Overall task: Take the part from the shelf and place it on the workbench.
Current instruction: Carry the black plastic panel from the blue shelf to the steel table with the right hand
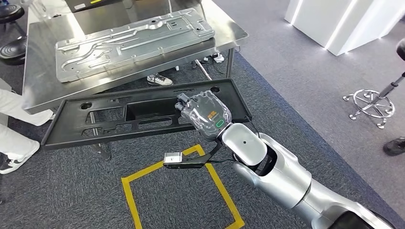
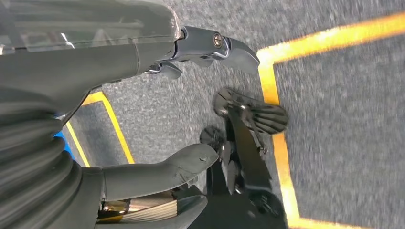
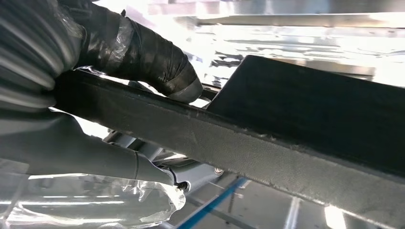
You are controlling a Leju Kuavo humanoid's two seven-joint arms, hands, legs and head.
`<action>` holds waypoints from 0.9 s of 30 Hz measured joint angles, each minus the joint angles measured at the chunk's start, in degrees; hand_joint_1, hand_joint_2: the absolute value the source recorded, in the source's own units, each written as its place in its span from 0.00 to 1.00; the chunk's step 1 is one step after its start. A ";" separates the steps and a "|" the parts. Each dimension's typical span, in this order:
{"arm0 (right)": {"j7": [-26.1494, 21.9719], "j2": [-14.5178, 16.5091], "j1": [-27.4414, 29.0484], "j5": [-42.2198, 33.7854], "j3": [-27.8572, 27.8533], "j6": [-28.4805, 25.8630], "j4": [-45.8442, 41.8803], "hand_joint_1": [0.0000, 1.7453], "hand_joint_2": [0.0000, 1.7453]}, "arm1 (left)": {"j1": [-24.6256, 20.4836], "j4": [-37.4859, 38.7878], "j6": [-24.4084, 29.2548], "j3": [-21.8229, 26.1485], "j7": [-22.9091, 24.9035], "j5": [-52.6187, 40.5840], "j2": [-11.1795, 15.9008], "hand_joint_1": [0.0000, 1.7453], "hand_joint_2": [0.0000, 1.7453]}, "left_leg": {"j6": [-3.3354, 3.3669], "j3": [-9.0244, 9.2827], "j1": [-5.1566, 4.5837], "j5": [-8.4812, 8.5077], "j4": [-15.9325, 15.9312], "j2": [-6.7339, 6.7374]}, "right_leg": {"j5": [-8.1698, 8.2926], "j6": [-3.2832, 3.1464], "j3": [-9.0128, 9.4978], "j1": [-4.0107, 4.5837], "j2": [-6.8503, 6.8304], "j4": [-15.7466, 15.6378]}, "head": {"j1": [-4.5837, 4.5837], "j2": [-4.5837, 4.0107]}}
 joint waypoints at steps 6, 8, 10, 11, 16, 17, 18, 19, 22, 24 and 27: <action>0.01 0.00 -0.97 -0.10 0.32 0.02 -0.04 1.00 1.00 | 0.11 0.00 -0.07 -0.21 -0.12 0.01 -0.04 0.00 1.00 | 1.96 3.02 -0.51 1.54 -6.40 -0.38 | -1.44 1.61 0.77 0.58 -2.03 0.41 | 0.06 0.00; 0.23 0.07 -1.53 -0.19 0.57 0.55 -0.28 1.00 1.00 | -0.04 0.00 0.05 -0.32 -0.11 -0.30 -0.09 0.00 1.00 | 2.62 3.28 -0.23 1.64 -6.64 -1.58 | -3.78 2.05 -0.79 0.24 1.07 4.19 | 0.09 0.00; 0.49 0.10 -1.81 -0.39 0.72 1.04 -0.51 1.00 1.00 | -0.30 0.00 0.10 -0.55 -0.05 -0.62 -0.13 0.00 1.00 | 3.03 3.29 -0.29 1.61 -6.62 -2.85 | -6.97 2.10 -4.67 0.12 4.01 11.75 | 0.11 0.00; 0.57 0.09 -1.78 -0.55 0.76 1.18 -0.54 1.00 1.00 | -0.40 0.00 0.10 -0.68 0.03 -0.68 -0.13 0.00 1.00 | 3.11 3.32 -0.34 1.60 -6.61 -3.67 | -7.76 2.08 -6.59 0.12 4.47 14.97 | 0.11 0.00; 0.54 0.01 -1.74 -1.08 1.07 0.67 -0.53 1.00 1.00 | -0.53 0.00 0.03 -1.32 0.36 -0.87 -0.24 0.00 1.00 | 2.89 3.67 -0.50 1.37 -6.30 -7.82 | 0.41 1.04 -4.25 0.07 7.56 5.51 | 0.10 0.00; 0.60 -0.02 -1.74 -1.04 1.08 0.36 -0.54 1.00 1.00 | -0.53 0.00 0.02 -1.42 0.39 -0.93 -0.31 0.00 1.00 | 2.69 3.51 -0.43 1.35 -6.21 -8.42 | 1.39 0.84 -3.23 0.04 8.67 2.85 | 0.10 0.00; 0.68 -0.06 -1.73 -0.96 1.08 -0.01 -0.55 1.00 1.00 | -0.49 0.00 0.01 -1.51 0.45 -0.97 -0.37 0.00 1.00 | 2.43 3.29 -0.28 1.34 -6.14 -8.87 | 1.58 0.71 -2.75 0.10 9.39 1.44 | 0.09 0.00; 0.76 -0.11 -1.69 -0.83 1.08 -0.45 -0.57 1.00 1.00 | -0.39 0.00 0.00 -1.60 0.51 -0.98 -0.42 0.00 1.00 | 2.08 3.09 -0.14 1.39 -6.16 -9.32 | 1.36 0.62 -2.58 0.20 9.42 0.95 | 0.09 0.00; 0.98 -0.11 -1.59 -0.35 1.08 -1.76 -0.75 1.00 1.00 | 0.01 -0.01 -0.08 -1.73 0.60 -1.01 -0.38 0.00 1.00 | 1.09 2.74 0.01 0.91 -5.67 -8.87 | 1.65 0.08 -1.83 -0.04 8.34 -0.10 | 0.10 -0.01; 1.04 -0.09 -1.54 -0.13 1.08 -2.46 -0.86 1.00 1.00 | -0.20 -0.02 -0.10 -1.74 0.58 -0.99 -0.38 0.00 1.00 | 0.62 0.82 -0.20 -1.73 -1.14 -5.60 | 1.83 -0.32 -1.20 -0.24 7.38 -0.79 | 0.07 -0.01; 0.91 -0.35 -0.96 0.12 1.08 -2.86 -0.78 1.00 1.00 | -0.62 -0.02 0.03 -1.75 0.70 -0.96 -0.39 0.00 1.00 | -0.17 -3.30 0.06 -5.22 7.58 -2.60 | 1.53 -0.50 -0.95 -0.12 6.02 -0.73 | 0.07 -0.01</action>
